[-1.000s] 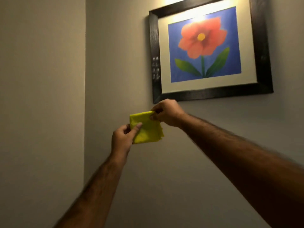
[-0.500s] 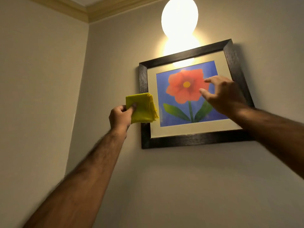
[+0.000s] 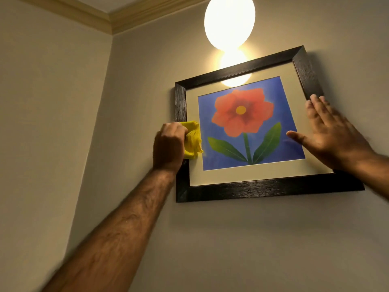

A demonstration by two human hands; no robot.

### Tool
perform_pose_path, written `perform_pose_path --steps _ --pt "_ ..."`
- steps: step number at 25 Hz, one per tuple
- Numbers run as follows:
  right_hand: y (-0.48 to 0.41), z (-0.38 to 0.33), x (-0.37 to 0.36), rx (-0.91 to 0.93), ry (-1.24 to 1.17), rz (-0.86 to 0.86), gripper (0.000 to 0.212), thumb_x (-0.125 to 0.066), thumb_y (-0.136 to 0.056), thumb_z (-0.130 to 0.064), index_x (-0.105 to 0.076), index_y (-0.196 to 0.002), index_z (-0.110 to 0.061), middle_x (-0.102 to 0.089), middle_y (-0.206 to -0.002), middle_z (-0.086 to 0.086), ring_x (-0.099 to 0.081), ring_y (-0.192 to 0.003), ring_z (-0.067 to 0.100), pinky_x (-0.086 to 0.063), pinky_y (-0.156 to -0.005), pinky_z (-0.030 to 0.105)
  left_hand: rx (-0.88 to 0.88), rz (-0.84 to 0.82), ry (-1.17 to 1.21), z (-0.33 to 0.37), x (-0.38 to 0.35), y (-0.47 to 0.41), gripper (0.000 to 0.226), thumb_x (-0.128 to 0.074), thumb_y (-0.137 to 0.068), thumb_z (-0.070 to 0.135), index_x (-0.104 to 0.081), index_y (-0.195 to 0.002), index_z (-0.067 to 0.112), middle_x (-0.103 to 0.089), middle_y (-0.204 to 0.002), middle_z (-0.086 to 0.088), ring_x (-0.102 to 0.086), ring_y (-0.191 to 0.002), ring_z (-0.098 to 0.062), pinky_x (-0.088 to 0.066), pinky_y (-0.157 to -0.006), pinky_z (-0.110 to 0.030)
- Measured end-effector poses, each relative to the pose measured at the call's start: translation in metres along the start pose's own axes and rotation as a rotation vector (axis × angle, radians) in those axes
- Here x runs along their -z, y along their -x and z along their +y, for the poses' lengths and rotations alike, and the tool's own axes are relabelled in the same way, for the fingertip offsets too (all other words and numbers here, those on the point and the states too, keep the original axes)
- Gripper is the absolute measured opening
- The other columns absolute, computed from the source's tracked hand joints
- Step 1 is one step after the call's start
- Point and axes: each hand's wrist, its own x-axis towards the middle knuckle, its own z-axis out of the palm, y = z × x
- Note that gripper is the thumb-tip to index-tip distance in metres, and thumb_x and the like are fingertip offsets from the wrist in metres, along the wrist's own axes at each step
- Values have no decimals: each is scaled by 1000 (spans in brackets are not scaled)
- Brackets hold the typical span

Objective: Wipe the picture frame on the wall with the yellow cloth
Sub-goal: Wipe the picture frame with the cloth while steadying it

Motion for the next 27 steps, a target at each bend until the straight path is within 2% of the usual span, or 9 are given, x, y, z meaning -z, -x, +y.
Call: perform_pose_path --steps 2,5,8,13,15,19,22,24,27 --pt "-1 -1 -5 -7 5 48 108 -13 -83 -85 -3 -161 -9 3 -171 7 0 -158 20 -9 -128 41 -39 -67 77 3 -5 16 28 -56 -95 15 -70 -114 1 -71 -115 -20 -67 -105 -37 -55 -92 -43" --pt "-2 3 -14 -7 24 94 109 -14 -84 -84 -6 -160 -6 -1 -170 11 -3 -158 23 -10 -127 43 18 -183 211 10 -2 58 56 -40 -103 39 -50 -143 1 -51 -149 -19 -44 -142 -32 -36 -118 -44" --pt "-6 4 -21 4 23 122 110 -15 -84 -85 -9 -159 -4 -4 -170 13 -6 -158 26 -9 -127 42 58 -231 286 17 6 101 68 -29 -103 52 -38 -151 4 -35 -161 -14 -27 -152 -26 -27 -123 -45" --pt "-8 8 -25 21 31 165 110 -16 -85 -84 -11 -158 -3 -8 -169 16 -9 -157 30 -10 -126 45 122 -277 233 43 33 202 73 -25 -103 57 -31 -154 5 -23 -165 -10 -23 -154 -26 -26 -123 -43" --pt "-9 7 -25 27 29 170 110 -16 -85 -84 -11 -158 -3 -8 -169 17 -10 -157 31 -10 -126 45 107 -304 192 41 38 215 74 -23 -102 59 -28 -154 7 -21 -165 -8 -24 -153 -27 -29 -122 -44" --pt "-8 7 -26 15 33 187 110 -16 -84 -84 -11 -159 -3 -9 -169 15 -10 -157 30 -12 -125 45 104 -330 248 25 24 152 86 -18 -97 69 -24 -155 6 -20 -165 -11 -22 -153 -29 -25 -123 -43" --pt "-8 6 -26 27 36 189 110 -16 -84 -85 -12 -159 -3 -9 -169 15 -11 -157 30 -12 -126 45 162 -403 253 11 0 59 108 -2 -83 83 -14 -158 7 -10 -168 -11 -7 -156 -23 -10 -127 -36" --pt "-9 6 -25 25 36 191 111 -16 -84 -85 -12 -159 -3 -8 -169 15 -10 -157 29 -12 -126 45 204 -443 257 5 -14 1 118 4 -72 89 -6 -159 10 -3 -170 -8 0 -157 -20 -3 -127 -36" --pt "-8 7 -25 26 46 201 111 -16 -84 -84 -12 -159 -3 -9 -169 15 -11 -157 29 -13 -126 45 216 -474 242 -3 -24 -42 119 4 -69 89 -3 -159 12 0 -170 -6 2 -157 -20 -4 -127 -41"
